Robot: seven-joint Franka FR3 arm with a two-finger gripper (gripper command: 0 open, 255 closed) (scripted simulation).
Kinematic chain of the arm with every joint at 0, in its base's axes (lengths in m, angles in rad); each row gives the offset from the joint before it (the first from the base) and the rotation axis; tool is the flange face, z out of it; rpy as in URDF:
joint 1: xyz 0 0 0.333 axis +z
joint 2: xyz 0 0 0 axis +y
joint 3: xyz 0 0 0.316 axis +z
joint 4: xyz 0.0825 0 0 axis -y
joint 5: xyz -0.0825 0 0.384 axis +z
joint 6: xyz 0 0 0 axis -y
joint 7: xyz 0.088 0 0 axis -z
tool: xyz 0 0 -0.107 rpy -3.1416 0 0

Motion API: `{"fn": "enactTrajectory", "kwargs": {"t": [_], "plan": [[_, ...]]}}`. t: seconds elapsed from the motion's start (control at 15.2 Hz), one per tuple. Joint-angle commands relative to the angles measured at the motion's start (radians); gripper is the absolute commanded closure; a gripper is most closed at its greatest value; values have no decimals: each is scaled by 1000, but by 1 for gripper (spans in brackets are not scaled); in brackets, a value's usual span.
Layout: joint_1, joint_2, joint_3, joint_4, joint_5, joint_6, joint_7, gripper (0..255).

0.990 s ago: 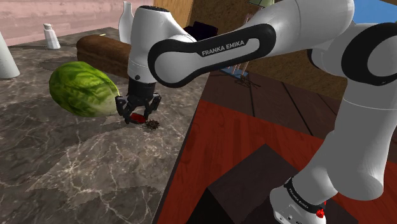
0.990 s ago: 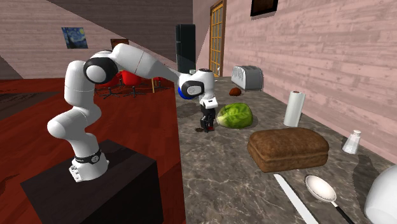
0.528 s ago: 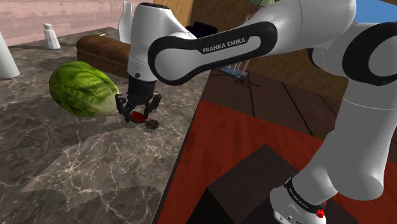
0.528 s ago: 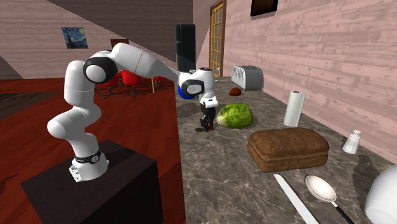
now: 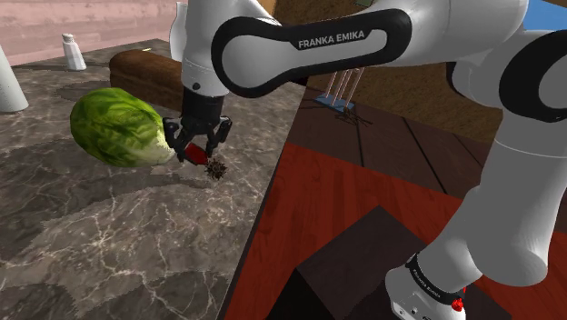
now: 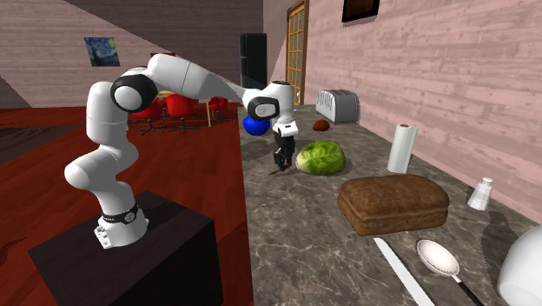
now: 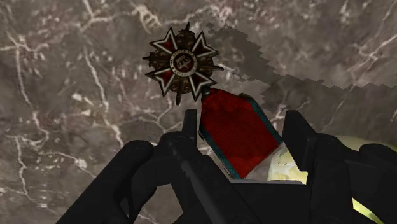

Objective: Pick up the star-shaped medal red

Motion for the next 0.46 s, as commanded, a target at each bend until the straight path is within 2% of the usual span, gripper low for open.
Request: {"fn": "enactTrajectory", "kwargs": {"t": [0.0,0.4], "plan": [[-1,-10,2,14,5,-24,-1,255],[-1,-22,5,54,10,-75,-4,255]]}}
